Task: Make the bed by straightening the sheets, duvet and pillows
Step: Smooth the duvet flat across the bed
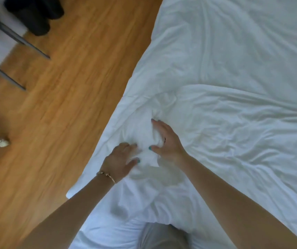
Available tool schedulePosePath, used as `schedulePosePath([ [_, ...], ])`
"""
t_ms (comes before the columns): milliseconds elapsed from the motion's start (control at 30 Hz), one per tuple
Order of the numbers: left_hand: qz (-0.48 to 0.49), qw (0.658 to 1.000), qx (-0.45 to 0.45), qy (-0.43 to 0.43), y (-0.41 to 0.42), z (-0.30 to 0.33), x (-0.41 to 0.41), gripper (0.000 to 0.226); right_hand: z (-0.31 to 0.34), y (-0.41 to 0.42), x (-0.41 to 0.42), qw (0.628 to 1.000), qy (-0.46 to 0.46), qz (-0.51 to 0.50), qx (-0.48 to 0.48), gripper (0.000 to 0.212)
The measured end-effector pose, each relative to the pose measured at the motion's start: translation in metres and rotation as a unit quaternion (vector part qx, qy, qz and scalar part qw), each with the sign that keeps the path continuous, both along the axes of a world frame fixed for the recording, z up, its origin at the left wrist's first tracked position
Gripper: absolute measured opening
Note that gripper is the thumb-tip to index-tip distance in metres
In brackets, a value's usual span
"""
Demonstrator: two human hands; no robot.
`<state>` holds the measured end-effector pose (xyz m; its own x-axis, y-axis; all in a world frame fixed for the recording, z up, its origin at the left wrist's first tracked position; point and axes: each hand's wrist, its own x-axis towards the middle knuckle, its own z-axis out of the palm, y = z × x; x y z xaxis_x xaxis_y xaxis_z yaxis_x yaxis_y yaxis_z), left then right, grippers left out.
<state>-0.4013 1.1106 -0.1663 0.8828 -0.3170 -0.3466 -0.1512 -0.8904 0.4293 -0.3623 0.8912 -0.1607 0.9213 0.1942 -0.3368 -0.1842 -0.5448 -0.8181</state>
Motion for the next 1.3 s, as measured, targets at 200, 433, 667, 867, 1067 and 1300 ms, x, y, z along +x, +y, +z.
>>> schedulePosePath([
  [200,-0.043,0.994,0.097,-0.027,-0.041,-0.011,-0.039,0.123,0.007,0.01,0.022,0.997,-0.033,-0.072,0.009,0.081],
  [433,-0.038,0.996,-0.003,-0.08,-0.039,-0.024,-0.014,0.109,0.018,0.008,0.026,0.976,0.02,-0.185,0.11,0.065],
  [667,0.165,0.968,-0.154,-0.114,-0.062,0.006,0.021,0.104,0.046,0.021,0.032,0.918,0.106,-0.215,0.316,0.049],
  [867,-0.012,0.958,-0.168,-0.23,0.027,0.035,0.142,0.066,0.036,-0.008,0.039,0.968,0.066,-0.158,0.185,0.06],
  [1067,0.254,0.919,0.154,-0.257,0.002,0.095,0.309,0.064,-0.008,-0.069,0.059,0.977,0.115,-0.168,-0.062,0.069],
  [1300,-0.198,0.973,0.116,0.007,-0.142,-0.021,0.226,0.074,-0.047,-0.157,0.086,0.919,0.179,-0.025,-0.352,0.083],
])
